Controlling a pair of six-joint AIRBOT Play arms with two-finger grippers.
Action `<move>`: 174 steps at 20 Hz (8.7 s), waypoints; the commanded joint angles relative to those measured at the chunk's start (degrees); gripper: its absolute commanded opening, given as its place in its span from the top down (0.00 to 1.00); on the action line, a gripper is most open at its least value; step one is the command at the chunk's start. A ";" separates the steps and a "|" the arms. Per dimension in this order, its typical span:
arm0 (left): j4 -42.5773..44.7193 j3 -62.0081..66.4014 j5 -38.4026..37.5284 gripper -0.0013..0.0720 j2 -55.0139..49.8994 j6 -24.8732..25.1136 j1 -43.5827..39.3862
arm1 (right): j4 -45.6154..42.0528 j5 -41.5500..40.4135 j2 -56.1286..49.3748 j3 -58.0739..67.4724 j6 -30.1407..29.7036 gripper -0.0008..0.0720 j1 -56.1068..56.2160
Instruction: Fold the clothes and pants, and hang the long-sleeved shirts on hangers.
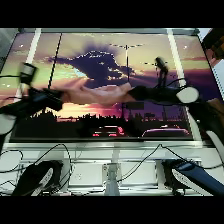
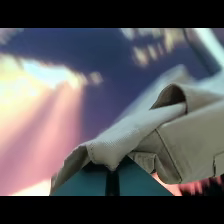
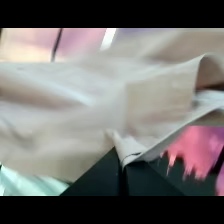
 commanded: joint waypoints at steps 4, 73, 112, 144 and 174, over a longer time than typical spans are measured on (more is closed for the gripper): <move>-3.72 0.87 21.38 0.96 13.99 -12.28 2.84 | -6.71 -5.46 12.96 10.03 5.62 0.98 -0.59; -22.69 -5.75 2.05 0.11 -41.35 20.28 13.79 | -14.53 -7.63 -23.71 9.99 9.33 0.13 -3.10; -45.40 20.79 7.28 0.96 -5.79 26.64 -13.09 | -9.11 13.86 -2.16 9.90 -5.73 0.41 -4.55; -26.64 6.62 34.47 0.01 -36.04 13.94 -6.03 | -18.97 5.03 -9.03 -6.60 12.87 0.22 -11.32; -12.28 6.60 -16.39 0.03 -45.29 20.63 19.65 | 11.85 -1.20 -42.38 11.82 -0.74 0.98 -11.32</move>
